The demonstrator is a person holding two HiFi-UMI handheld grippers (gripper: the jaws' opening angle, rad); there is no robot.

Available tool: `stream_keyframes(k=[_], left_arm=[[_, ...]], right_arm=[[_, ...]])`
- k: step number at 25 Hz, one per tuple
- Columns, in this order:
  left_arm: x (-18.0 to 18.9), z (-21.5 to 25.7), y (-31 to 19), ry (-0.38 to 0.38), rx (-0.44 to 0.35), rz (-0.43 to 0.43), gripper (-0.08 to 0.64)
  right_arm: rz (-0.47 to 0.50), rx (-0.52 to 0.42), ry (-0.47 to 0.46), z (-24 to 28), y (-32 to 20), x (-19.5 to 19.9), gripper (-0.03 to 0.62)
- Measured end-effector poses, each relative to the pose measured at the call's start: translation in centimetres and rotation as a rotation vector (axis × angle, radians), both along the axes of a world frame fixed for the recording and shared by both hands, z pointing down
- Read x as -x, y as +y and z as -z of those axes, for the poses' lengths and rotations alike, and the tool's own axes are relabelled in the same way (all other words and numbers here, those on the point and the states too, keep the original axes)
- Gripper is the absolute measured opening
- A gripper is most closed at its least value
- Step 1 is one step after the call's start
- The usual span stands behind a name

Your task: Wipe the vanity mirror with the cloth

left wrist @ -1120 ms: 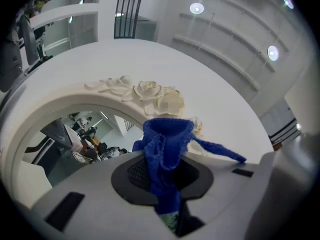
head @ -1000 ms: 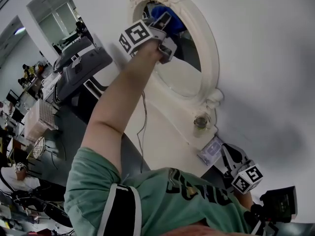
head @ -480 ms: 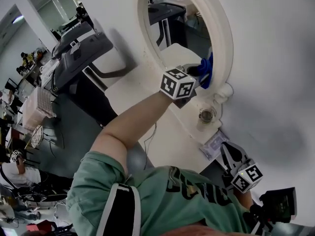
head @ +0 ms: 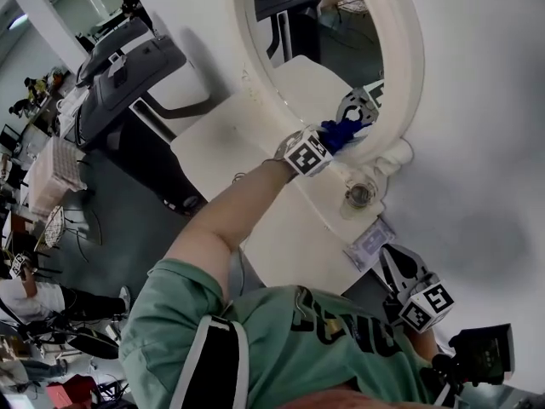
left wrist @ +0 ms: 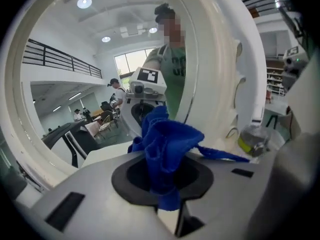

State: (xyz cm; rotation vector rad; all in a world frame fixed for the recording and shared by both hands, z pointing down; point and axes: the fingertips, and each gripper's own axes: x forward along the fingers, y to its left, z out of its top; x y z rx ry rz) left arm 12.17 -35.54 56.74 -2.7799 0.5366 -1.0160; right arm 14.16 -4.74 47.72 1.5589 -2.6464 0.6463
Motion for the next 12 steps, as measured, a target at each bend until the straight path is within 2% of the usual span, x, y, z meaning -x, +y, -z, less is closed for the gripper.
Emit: stream_keyframes(k=[3,6,9,12], left_arm=[[1.4,-2.5,-2.4,-0.098,-0.054,0.033,0.077],[2.3,-3.4,-4.0,-0.134,-0.058,0.072,0.077],[2.8,-3.5,-4.5,-0.102,-0.025,0.100,0.078],[3.9,-3.8,-4.2,0.007,0.076,0.174,0.081]], right_arm=[[0.011,0.000,0.016,0.1,-0.6,0.3,0.012],[0.023,-0.005,0.034,0.7,-1.1,0.8,0.012],[0.034,-0.015,0.050,1.6,-1.8,1.6,0.012],[0.047,-0.025,0.059,2.5,-2.6,2.8,0.012]])
